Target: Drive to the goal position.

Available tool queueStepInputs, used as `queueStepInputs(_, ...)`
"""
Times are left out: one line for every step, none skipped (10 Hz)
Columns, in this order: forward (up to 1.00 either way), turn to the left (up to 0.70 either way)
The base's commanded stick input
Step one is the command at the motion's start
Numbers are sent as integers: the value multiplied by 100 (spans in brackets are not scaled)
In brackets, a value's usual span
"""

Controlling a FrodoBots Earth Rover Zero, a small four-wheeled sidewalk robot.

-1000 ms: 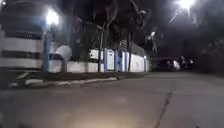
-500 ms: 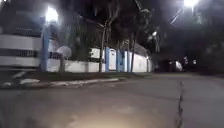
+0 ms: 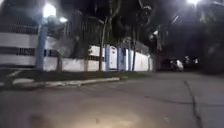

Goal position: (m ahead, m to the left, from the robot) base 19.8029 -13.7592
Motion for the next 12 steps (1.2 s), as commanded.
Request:
queueStepInputs(70, 0)
queueStepInputs(70, 0)
queueStepInputs(70, 0)
queueStepInputs(70, -15)
queueStepInputs(70, -27)
queueStepInputs(70, -33)
queueStepInputs(70, -35)
queueStepInputs(70, -35)
queueStepInputs(70, -35)
queueStepInputs(70, -35)
queueStepInputs(70, -35)
queueStepInputs(70, -35)
